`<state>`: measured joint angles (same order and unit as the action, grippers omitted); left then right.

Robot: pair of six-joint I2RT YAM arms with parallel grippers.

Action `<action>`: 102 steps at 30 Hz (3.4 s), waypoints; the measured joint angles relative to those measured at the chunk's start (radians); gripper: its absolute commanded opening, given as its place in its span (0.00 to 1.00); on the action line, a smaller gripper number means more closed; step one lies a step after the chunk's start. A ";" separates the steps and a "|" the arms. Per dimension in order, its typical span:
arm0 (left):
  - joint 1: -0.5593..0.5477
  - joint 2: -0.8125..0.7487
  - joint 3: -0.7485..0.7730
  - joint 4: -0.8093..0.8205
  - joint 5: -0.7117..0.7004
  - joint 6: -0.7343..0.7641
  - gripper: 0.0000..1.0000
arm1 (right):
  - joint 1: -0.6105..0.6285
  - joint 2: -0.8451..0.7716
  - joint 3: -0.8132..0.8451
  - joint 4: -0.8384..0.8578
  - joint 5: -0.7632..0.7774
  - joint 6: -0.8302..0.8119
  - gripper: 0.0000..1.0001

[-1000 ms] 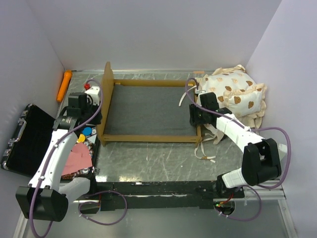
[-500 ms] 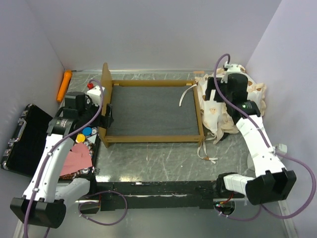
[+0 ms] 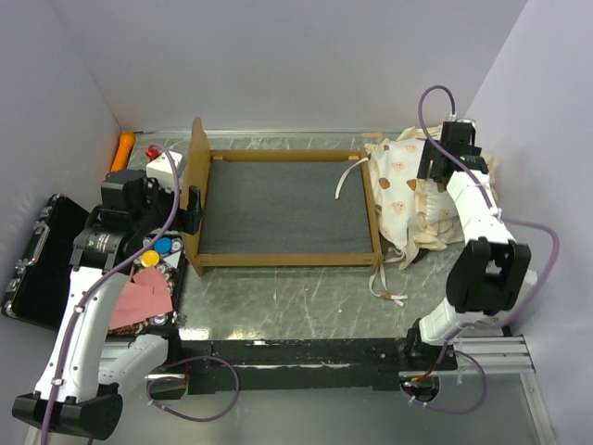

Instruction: Set up the pet bed

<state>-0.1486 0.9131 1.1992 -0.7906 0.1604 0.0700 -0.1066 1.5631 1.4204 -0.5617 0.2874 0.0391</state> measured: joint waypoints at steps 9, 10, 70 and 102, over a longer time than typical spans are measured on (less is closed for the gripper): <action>0.000 -0.001 0.000 -0.001 -0.019 0.016 0.94 | -0.055 0.034 0.002 0.014 -0.013 -0.047 0.00; 0.000 -0.001 0.000 -0.001 -0.021 0.018 0.94 | -0.058 -0.008 -0.024 0.037 0.006 -0.050 0.00; 0.000 -0.026 0.063 -0.002 -0.027 0.050 0.95 | 0.117 -0.343 -0.007 0.133 -0.134 -0.035 0.00; 0.000 0.060 0.013 0.016 0.288 0.107 0.99 | 0.924 0.092 0.068 0.343 -0.182 -0.155 0.99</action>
<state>-0.1490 0.9730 1.2118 -0.7746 0.4484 0.1768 0.8177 1.6554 1.4887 -0.2188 0.1051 -0.1162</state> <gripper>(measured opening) 0.973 0.883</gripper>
